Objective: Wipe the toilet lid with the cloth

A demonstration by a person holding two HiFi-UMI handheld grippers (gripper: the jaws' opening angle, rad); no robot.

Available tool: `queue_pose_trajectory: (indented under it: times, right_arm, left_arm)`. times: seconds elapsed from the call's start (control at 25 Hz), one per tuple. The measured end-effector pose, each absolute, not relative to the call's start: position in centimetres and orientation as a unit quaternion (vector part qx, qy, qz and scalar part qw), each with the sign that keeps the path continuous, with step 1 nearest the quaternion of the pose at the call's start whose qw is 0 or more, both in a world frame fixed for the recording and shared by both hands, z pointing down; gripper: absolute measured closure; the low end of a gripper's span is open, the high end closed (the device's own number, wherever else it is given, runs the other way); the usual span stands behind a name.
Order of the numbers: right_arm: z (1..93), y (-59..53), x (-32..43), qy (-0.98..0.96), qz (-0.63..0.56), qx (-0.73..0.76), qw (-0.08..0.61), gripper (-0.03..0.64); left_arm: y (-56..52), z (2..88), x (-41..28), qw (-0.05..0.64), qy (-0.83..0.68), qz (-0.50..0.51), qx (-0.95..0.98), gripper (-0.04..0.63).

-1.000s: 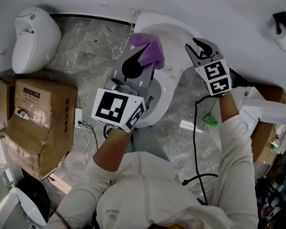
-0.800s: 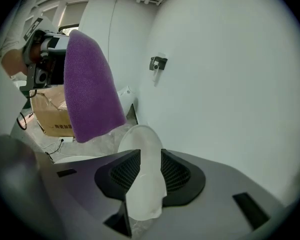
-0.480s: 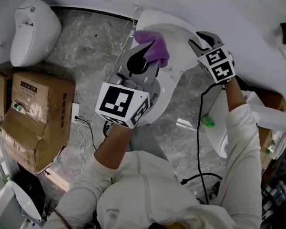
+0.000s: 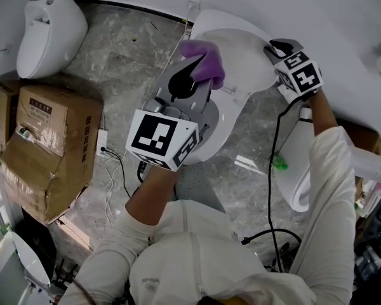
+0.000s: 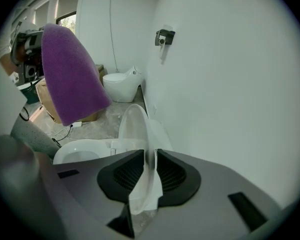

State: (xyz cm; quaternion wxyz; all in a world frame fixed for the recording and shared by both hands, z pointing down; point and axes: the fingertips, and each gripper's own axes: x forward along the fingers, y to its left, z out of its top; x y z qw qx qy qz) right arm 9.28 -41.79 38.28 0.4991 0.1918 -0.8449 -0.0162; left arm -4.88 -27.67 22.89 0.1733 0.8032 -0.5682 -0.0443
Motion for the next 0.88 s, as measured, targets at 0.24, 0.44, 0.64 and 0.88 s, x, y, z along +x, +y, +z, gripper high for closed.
queue_pose_trajectory:
  times: [0.24,0.44,0.64,0.88]
  right_arm:
    - [37.9,-40.6,9.0,-0.839,-0.020,0.196,0.507,0.549]
    - [36.6,-37.3,8.0,-0.838,-0.031,0.203,0.506,0.553]
    - [35.7,-31.6,7.2,-0.831,-0.044,0.208,0.515,0.559]
    - [36.0,-22.8,6.5,-0.824,-0.063,0.220,0.518,0.559]
  left_arm:
    - [-25.7,22.9,-7.6,0.174,-0.585,-0.052,0.791,0.581]
    - [-23.2,21.7,-8.7,0.169,-0.575,-0.065,0.798,0.581]
    - [-19.7,21.3,-9.4,0.173,-0.552,-0.072,0.813,0.581]
    - [-14.6,21.1,-10.2,0.173,-0.521,-0.067,0.833,0.581]
